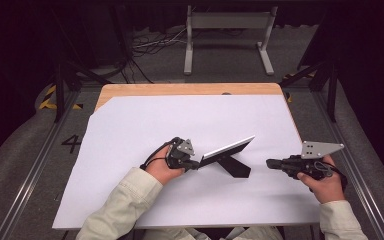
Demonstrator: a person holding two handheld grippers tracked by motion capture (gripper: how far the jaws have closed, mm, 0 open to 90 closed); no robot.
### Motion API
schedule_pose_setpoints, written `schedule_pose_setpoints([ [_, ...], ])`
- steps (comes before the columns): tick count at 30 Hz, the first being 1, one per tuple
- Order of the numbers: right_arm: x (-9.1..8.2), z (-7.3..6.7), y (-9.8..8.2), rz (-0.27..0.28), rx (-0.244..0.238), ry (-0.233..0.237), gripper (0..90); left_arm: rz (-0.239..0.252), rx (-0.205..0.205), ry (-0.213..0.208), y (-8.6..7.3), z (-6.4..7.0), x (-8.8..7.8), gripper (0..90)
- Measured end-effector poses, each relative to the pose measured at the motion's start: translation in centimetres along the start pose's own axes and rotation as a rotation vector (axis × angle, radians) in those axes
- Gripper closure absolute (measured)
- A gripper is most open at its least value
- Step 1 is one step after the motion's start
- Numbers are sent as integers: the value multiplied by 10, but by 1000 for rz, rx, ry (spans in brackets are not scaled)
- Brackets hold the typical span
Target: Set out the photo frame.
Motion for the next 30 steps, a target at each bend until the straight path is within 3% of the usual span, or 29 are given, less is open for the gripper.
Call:
schedule_pose_setpoints([
  [14, -1, -11, 11, -45, -26, 16, 900, -55, 102, -111, 6, 22, 7, 900],
  [30, -3, -13, 15, -55, -24, 17, 900, -65, 147, -203, 13, 42, 16, 900],
])
Point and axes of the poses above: each handheld gripper's, and its own axes: x roughly forward along the jaws, y roughly out of its top, z roughly to its right, the point moved 4 cm from there along x, roughly forward along the jaws, and after that the axes turned 3 degrees about z, right-handed, at the moved point
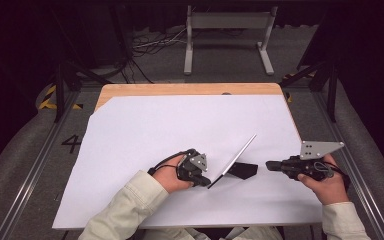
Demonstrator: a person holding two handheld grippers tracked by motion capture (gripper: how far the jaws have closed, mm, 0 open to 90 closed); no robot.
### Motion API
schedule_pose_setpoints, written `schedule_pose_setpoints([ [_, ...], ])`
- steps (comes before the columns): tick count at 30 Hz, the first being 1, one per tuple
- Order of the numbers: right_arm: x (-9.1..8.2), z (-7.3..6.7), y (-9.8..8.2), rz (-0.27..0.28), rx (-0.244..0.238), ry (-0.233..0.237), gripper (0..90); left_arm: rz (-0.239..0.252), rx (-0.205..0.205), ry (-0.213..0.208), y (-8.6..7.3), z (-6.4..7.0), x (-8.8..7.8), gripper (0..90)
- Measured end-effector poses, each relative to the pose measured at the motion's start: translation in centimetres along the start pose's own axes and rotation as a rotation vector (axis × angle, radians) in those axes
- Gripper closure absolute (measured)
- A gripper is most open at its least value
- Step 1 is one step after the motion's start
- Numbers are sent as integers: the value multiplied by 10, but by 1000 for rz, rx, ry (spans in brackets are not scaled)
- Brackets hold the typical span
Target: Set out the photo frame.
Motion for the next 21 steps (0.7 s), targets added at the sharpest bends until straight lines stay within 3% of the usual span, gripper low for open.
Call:
schedule_pose_setpoints([
  [11, -5, -2, 5, 10, -10, -6, 900, -15, 50, -76, 12, 17, 13, 900],
  [21, -9, -2, 7, 29, -8, -18, 900, -12, 84, -108, 28, 26, 28, 900],
])
Point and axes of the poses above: each handheld gripper's, and its own axes: x roughly forward along the jaws, y roughly out of its top, z roughly to its right, the point moved 4 cm from there along x, roughly forward along the jaws, and after that the axes turned 3 degrees about z, right-handed, at the moved point
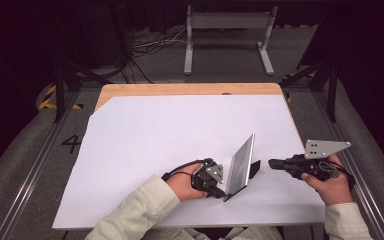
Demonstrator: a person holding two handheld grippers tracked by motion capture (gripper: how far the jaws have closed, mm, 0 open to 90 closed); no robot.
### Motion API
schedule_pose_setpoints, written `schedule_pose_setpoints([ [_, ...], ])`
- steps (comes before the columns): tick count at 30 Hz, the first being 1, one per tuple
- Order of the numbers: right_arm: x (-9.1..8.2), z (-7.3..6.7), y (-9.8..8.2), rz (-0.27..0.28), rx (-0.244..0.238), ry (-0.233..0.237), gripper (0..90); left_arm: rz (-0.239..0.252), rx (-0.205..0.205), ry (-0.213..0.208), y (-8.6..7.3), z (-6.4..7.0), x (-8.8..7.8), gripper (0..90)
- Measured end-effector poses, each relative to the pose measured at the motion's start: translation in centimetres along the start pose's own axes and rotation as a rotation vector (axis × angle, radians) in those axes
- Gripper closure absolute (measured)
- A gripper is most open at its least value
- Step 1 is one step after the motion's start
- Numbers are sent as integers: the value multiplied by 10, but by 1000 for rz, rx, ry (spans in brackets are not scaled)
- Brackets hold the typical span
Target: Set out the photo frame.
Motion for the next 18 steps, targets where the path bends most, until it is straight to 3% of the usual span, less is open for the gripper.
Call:
schedule_pose_setpoints([
  [9, -5, 0, -1, 9, 6, -12, 900, 3, 20, -15, 14, 2, 13, 900],
  [18, -21, 0, -3, 27, 15, -57, 900, 20, 52, -22, 29, 2, 26, 900],
])
Point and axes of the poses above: each handheld gripper's, and its own axes: x roughly forward along the jaws, y roughly out of its top, z roughly to its right, the point moved 4 cm from there along x, roughly forward along the jaws, and after that the axes turned 3 degrees about z, right-handed, at the moved point
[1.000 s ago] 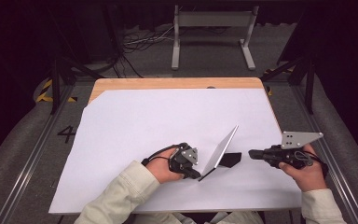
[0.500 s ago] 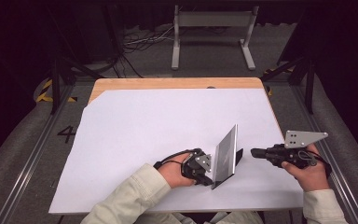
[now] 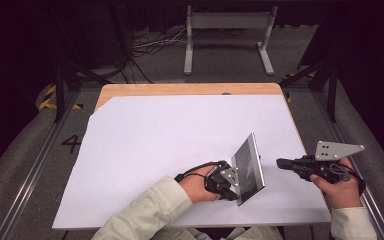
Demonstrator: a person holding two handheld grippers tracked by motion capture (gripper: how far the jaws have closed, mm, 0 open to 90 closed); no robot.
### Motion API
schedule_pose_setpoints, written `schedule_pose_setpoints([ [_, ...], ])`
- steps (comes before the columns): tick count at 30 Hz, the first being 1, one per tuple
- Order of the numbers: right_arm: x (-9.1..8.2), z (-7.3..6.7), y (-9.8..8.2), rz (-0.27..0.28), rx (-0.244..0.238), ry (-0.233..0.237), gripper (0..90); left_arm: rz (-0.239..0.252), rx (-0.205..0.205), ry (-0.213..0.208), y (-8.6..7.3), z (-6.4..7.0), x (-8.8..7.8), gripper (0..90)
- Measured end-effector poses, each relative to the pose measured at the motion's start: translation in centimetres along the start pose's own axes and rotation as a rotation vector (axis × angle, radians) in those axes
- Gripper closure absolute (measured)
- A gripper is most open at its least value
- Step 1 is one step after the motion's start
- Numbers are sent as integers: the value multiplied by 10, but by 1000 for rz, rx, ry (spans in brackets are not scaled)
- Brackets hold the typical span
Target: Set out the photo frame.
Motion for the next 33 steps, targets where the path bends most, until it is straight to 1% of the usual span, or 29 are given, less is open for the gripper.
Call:
schedule_pose_setpoints([
  [2, -6, 0, -2, 2, 10, -15, 900, 6, 15, 2, 3, 0, 3, 900],
  [14, -23, -2, -9, 6, 24, -63, 900, 27, 41, 4, 16, -3, 16, 900],
  [16, -25, -2, -10, 7, 32, -67, 900, 29, 36, 9, 18, -2, 18, 900],
  [18, -27, -2, -11, 7, 33, -72, 900, 33, 44, 15, 21, -3, 21, 900],
  [21, -29, -2, -12, 7, 37, -79, 900, 47, 41, 28, 25, -3, 26, 900],
  [26, -30, -1, -12, 3, 43, -84, 900, 71, 26, 32, 27, -4, 29, 900],
  [27, -30, -1, -12, 1, 46, -85, 900, 74, 31, 35, 27, -4, 29, 900],
  [30, -30, 0, -12, 0, 62, -90, 900, 77, 38, 40, 26, -3, 29, 900],
  [33, -31, 1, -12, 5, 109, -89, 900, 68, 33, 30, 24, -2, 27, 900],
])
Point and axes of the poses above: each handheld gripper's, and its own axes: x roughly forward along the jaws, y roughly out of its top, z roughly to its right, the point moved 4 cm from there along x, roughly forward along the jaws, and after that the axes turned 3 degrees about z, right-handed, at the moved point
